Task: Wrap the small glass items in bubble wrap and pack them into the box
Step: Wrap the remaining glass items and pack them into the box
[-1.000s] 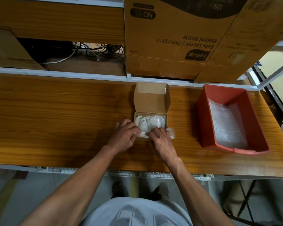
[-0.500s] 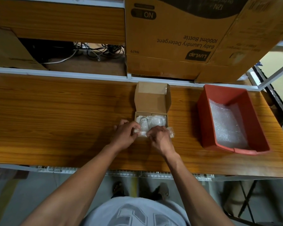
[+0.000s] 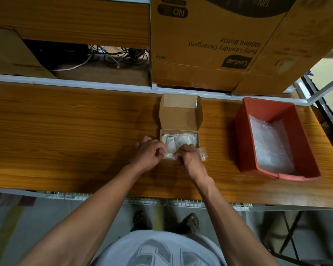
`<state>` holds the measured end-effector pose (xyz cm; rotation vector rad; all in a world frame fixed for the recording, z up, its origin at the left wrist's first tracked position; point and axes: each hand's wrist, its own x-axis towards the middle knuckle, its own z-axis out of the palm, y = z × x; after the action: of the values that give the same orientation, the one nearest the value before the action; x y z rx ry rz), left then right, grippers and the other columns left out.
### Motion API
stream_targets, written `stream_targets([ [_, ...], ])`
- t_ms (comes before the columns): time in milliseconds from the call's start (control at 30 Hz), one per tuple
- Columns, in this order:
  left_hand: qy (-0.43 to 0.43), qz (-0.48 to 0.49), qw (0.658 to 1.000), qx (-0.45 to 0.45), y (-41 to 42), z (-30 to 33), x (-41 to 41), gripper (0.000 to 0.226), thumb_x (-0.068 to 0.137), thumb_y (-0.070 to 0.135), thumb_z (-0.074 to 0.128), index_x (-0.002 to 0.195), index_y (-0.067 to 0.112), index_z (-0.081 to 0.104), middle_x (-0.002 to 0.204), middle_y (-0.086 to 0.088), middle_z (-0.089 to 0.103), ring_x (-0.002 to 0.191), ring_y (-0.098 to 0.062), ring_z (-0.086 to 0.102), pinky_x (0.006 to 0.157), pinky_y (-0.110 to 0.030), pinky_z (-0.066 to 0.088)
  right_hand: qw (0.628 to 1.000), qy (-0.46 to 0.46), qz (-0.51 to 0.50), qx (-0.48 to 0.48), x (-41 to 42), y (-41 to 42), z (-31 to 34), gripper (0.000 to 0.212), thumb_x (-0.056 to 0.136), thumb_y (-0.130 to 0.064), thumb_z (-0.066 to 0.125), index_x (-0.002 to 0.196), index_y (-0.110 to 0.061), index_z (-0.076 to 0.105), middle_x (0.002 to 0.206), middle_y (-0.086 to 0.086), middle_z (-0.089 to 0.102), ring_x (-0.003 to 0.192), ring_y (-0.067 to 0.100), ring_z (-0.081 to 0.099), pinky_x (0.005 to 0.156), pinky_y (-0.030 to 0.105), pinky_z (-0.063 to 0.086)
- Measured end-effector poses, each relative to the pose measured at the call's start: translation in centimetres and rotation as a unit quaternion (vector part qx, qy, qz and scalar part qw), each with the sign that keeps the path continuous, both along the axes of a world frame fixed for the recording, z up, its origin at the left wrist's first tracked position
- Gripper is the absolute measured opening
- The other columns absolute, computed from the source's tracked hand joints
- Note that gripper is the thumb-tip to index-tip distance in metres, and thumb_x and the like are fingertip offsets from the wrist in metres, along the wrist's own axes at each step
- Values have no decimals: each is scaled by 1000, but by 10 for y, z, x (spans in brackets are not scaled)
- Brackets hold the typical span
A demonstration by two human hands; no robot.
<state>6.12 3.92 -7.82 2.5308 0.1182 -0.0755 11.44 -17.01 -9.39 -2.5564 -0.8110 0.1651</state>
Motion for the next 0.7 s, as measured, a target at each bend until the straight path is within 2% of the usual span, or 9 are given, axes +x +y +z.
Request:
stream_targets([
  [67,-9,-15,1000,16,2,0,0,10,95,31,74,101,37,71,111,23,64,121,-13,37,92,-41,25,1000,11,2,-6,-1,-2,0,30,91,-2,73,118,-14,77,123,6,65,115,26,54,94,33,49],
  [167,-63,-56,995,55,5,-2,-5,8,96,37,73,102,34,76,115,21,60,125,-17,40,88,-40,22,997,-50,46,-35,-9,-6,-2,37,91,-3,72,124,-18,76,121,5,63,113,26,54,95,38,53],
  [300,-136,-115,978,109,5,-3,-12,26,94,53,70,98,29,79,109,15,60,119,-19,45,84,-41,27,995,-72,51,-47,-18,-9,3,34,94,-19,64,127,-19,71,118,6,65,112,26,55,99,42,51],
  [367,-155,-151,963,159,5,-5,-13,28,94,54,68,98,28,79,107,13,61,119,-20,47,86,-42,27,993,-85,57,-52,-22,-12,2,34,94,-15,67,127,-18,69,116,7,67,109,27,57,95,45,53],
  [467,-163,-186,943,224,5,-6,-12,25,96,50,67,102,30,80,108,13,63,120,-20,50,90,-44,28,992,-91,59,-62,-28,-16,-1,52,85,3,70,131,-19,62,120,9,66,112,30,57,95,43,50],
  [600,-172,-207,937,223,7,1,-7,19,94,44,72,103,29,80,105,14,67,119,-21,51,91,-45,27,991,-112,53,-56,-27,-12,-2,52,80,8,71,126,-16,69,115,10,68,109,31,58,91,44,52],
  [700,-164,-192,944,213,12,-1,-11,19,92,40,74,106,26,75,112,9,66,123,-23,48,93,-47,30,990,-117,50,-64,-26,-11,-3,52,75,9,78,122,-14,72,113,9,68,109,30,58,89,42,52],
])
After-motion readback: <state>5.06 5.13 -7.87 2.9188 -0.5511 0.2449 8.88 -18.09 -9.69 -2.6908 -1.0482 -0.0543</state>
